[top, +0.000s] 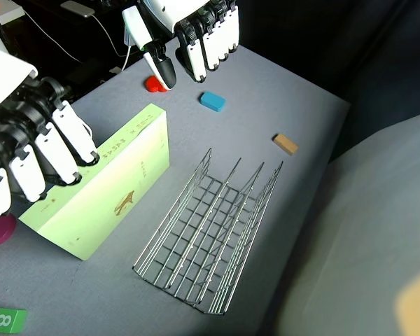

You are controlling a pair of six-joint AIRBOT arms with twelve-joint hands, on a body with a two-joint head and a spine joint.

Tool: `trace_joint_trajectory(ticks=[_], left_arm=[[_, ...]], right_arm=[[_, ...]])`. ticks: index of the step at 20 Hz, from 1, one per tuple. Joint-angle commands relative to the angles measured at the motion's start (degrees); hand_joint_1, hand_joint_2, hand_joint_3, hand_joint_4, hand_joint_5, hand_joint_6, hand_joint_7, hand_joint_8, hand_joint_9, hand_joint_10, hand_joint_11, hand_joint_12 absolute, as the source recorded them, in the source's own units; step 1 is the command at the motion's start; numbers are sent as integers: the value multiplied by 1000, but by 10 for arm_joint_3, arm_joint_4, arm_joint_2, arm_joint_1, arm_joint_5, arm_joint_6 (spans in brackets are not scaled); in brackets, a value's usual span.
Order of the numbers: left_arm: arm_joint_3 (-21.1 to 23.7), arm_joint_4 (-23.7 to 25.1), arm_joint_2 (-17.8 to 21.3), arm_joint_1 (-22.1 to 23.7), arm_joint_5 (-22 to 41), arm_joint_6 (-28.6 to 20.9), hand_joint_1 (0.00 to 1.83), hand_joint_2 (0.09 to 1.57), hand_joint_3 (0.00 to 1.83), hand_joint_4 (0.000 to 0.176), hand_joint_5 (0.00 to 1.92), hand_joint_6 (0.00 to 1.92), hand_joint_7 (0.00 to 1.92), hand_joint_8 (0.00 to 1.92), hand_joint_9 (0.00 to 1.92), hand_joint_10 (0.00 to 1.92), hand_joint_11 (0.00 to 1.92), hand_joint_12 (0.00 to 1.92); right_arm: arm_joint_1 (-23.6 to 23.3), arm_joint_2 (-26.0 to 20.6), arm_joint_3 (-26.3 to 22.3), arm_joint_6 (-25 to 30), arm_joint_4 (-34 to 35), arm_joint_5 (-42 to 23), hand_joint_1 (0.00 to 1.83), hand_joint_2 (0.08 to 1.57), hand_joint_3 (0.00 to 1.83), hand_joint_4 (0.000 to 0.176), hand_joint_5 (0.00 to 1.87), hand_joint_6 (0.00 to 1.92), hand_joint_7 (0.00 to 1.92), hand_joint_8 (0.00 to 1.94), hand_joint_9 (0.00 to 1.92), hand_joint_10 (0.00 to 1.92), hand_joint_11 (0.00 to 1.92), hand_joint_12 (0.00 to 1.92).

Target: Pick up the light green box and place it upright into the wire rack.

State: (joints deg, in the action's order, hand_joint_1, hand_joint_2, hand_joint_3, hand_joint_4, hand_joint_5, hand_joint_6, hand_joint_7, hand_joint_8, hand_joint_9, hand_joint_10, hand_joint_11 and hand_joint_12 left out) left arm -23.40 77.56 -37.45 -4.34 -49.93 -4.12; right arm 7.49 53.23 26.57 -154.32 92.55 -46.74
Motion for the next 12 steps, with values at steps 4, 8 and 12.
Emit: trace_joint_trajectory(ticks=[4,8,12], left_arm=[[2,51,3,8,2,6,110,1082,121,61,235,77,179,48,150,60,0,559],[2,50,3,8,2,6,102,1137,14,62,254,11,199,3,175,9,0,555],[-2,50,5,4,5,16,103,1139,8,63,256,7,200,2,178,6,0,567]], right_arm=[[-7,2,0,1,-43,-4,0,984,163,42,0,17,20,34,0,10,0,433],[-11,3,0,0,-43,-3,0,1046,32,41,0,0,25,1,0,0,0,392],[-12,11,0,-1,-32,4,0,1049,21,41,0,0,25,1,0,0,0,409]])
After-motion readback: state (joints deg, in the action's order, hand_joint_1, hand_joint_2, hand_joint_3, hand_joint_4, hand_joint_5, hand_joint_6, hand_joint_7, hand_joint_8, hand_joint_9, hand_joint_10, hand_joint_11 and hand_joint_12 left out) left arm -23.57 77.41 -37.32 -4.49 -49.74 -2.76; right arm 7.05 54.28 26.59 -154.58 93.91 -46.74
